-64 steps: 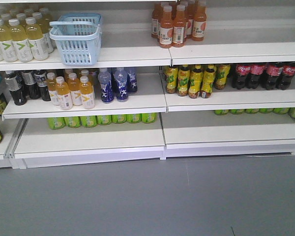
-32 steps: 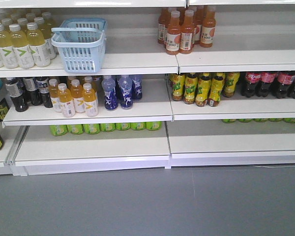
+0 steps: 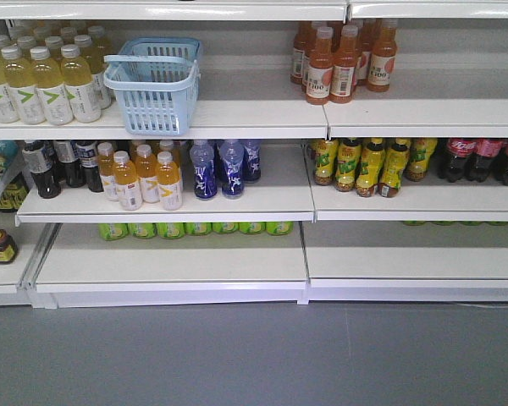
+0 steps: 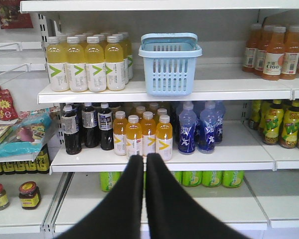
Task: Place coke in basket with both arms
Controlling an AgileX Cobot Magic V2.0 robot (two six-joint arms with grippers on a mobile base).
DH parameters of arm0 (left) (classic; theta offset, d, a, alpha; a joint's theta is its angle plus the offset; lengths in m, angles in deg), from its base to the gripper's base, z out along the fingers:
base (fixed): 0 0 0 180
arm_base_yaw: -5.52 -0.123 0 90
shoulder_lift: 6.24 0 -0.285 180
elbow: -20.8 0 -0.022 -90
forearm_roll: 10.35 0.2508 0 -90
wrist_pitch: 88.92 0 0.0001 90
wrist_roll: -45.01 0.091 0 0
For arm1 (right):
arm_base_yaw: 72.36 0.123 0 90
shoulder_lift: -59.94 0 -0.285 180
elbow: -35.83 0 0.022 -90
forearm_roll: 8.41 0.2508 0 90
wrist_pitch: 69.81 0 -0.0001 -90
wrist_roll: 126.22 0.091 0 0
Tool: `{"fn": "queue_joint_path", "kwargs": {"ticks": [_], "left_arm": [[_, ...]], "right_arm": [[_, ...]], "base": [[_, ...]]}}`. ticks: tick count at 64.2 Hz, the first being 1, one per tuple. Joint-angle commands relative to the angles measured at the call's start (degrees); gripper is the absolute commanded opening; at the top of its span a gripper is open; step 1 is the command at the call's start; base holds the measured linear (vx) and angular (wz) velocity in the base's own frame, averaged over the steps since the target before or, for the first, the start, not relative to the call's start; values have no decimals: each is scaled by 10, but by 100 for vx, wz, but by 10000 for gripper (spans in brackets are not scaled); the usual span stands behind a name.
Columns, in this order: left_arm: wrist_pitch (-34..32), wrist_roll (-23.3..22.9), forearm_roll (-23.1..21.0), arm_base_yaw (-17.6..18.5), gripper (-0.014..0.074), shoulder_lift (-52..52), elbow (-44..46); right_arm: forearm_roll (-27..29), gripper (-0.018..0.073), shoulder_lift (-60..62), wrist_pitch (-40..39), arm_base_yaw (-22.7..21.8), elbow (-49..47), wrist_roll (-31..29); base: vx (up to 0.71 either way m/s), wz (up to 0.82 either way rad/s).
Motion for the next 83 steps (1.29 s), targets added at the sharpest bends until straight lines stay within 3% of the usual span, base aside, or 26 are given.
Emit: {"fn": "queue_joint_path", "kwargs": {"ticks": [1,83], "left_arm": [[-48,-1,-4,0,-6,7,19],[-48,-1,-4,0,-6,7,19]], "right_arm": [[-2,-10,3,-44,-3,4,-3],[-2,-10,3,-44,-3,4,-3]], "base": [[11,6],[13,2]]}}
